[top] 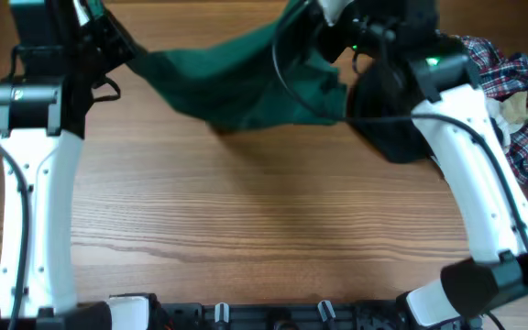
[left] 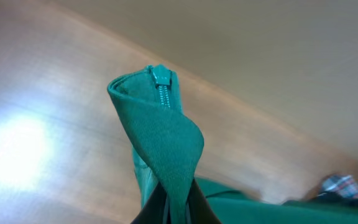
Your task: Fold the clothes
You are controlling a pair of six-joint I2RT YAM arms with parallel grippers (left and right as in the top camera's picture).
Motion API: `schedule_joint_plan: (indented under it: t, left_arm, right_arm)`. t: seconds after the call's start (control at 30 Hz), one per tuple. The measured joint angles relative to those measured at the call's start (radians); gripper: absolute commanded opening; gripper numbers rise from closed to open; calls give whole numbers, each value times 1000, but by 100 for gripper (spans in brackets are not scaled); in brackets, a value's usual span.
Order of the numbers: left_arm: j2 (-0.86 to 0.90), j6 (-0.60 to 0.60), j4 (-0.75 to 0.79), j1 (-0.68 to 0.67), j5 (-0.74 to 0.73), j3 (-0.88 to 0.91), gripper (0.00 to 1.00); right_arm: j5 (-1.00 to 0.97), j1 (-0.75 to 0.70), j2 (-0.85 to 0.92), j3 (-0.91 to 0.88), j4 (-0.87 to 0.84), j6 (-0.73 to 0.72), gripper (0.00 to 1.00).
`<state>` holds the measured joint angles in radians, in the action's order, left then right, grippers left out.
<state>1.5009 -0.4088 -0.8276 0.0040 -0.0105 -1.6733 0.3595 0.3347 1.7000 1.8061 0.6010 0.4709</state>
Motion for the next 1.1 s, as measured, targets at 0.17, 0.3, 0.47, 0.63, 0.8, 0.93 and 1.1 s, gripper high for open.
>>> schedule_joint_plan:
  t: [0.17,0.3,0.47,0.63,0.8,0.93,1.1]
  left_arm:
    - [82,3,-277,0,66,-2,4]
    - [116,4,-431,0,78,-2,4]
    - [119,3,-603,0,97,-2,4]
    - [119,2,-684,0,103,34,4]
    - [110,-28,-625,0,103,212,4]
    - [-47,-60,-510,0,95,394,4]
    - [-389,-85,-447,0,91,525,4]
  right_arm:
    - [59,0,24,-3,242,-101,4]
    - [92,0,24,-3,504,-161,4]
    - [116,0,24,-12,648,-180,4]
    - [165,10,24,-22,787,-183,4]
    - [172,54,24,-24,820,-194,5]
    - [80,84,23,-24,824,-283,4]
    - [-148,182,-50,-29,808,-512,4]
